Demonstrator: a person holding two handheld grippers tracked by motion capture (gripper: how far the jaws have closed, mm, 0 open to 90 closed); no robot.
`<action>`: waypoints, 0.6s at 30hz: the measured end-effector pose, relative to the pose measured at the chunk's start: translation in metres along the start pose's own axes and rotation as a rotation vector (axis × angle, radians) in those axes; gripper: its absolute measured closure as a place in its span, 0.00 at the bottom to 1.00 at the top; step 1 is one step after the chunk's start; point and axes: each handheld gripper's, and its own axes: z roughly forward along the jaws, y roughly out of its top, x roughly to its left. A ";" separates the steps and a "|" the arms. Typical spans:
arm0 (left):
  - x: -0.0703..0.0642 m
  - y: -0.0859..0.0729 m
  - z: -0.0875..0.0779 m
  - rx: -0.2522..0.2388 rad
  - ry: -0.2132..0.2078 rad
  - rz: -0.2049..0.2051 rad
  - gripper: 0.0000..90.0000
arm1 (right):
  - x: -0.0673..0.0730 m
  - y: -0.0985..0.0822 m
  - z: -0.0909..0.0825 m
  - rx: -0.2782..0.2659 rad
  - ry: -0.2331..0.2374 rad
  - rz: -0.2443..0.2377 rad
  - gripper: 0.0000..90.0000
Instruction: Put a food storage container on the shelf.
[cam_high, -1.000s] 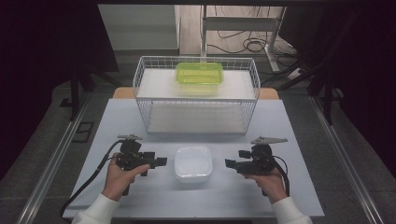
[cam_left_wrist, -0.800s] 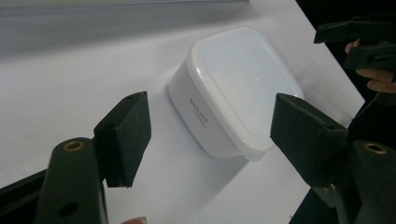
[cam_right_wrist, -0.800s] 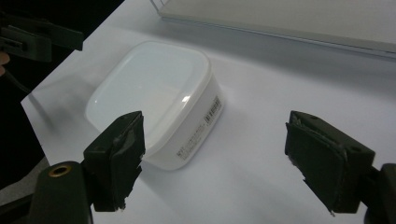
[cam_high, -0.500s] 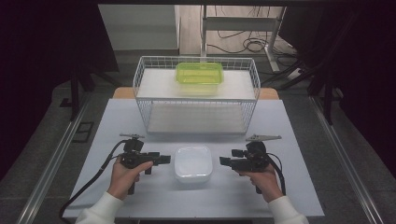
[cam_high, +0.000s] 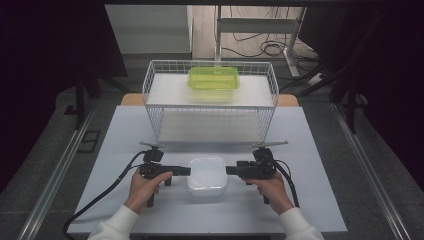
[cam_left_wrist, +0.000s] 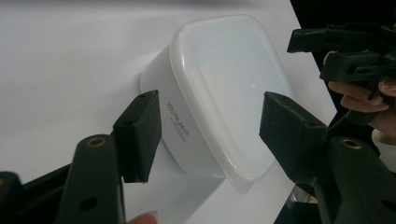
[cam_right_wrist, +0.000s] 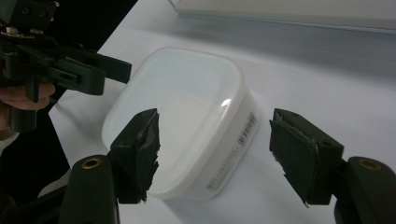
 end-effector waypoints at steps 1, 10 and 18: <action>0.001 0.000 0.001 0.002 0.001 -0.001 0.44 | 0.001 0.001 0.002 0.002 0.004 0.002 0.38; 0.006 0.000 0.009 0.026 -0.017 -0.016 0.49 | -0.003 0.004 0.019 0.033 0.044 0.067 0.42; 0.008 -0.001 0.010 0.023 -0.052 -0.021 0.55 | -0.009 -0.001 0.023 0.053 0.066 0.123 0.46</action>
